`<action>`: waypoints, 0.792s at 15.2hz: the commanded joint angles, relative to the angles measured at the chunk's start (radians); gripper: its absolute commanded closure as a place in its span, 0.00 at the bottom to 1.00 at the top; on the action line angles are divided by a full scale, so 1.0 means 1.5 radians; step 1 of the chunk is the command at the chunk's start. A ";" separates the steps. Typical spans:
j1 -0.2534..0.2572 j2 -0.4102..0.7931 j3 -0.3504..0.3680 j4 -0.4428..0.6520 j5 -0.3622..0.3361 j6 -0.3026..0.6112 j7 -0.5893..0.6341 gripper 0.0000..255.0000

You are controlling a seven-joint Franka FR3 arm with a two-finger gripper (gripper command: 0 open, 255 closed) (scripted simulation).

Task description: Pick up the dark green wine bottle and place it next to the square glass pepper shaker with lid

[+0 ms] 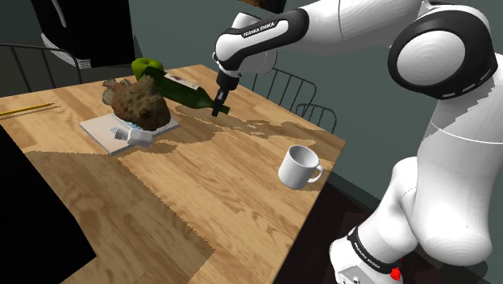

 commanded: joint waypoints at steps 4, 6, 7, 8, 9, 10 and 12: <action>0.000 0.001 0.001 0.001 0.000 -0.001 0.000 0.00; 0.000 0.001 0.001 0.001 0.000 -0.001 0.000 0.00; 0.000 0.001 0.001 0.001 0.000 -0.001 0.000 0.00; 0.000 0.000 0.001 0.000 0.000 0.000 -0.001 0.00; 0.003 -0.014 -0.004 0.003 -0.010 -0.016 0.005 0.00; 0.005 -0.028 -0.009 0.007 -0.019 -0.032 0.011 0.00; 0.009 -0.051 -0.016 0.016 -0.036 -0.061 0.021 0.00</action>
